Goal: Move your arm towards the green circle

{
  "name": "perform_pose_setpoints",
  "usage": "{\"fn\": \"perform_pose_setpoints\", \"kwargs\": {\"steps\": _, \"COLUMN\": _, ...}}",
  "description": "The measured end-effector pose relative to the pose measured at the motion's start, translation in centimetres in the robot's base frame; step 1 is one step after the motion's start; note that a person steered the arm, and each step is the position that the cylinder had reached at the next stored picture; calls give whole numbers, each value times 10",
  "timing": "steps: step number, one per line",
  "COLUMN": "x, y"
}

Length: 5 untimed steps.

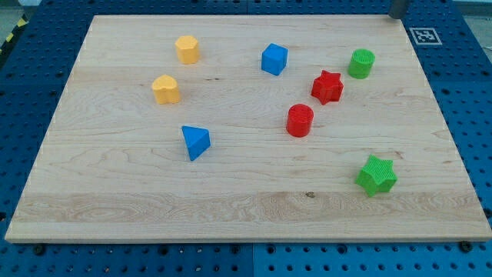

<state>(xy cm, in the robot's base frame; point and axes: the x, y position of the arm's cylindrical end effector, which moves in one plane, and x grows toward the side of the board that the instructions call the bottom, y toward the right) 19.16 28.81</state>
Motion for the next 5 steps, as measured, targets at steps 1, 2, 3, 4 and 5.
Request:
{"fn": "perform_pose_setpoints", "kwargs": {"steps": 1, "x": 0, "y": -3}}
{"fn": "perform_pose_setpoints", "kwargs": {"steps": 2, "x": 0, "y": -5}}
{"fn": "perform_pose_setpoints", "kwargs": {"steps": 3, "x": 0, "y": -5}}
{"fn": "perform_pose_setpoints", "kwargs": {"steps": 4, "x": 0, "y": -5}}
{"fn": "perform_pose_setpoints", "kwargs": {"steps": 5, "x": 18, "y": -5}}
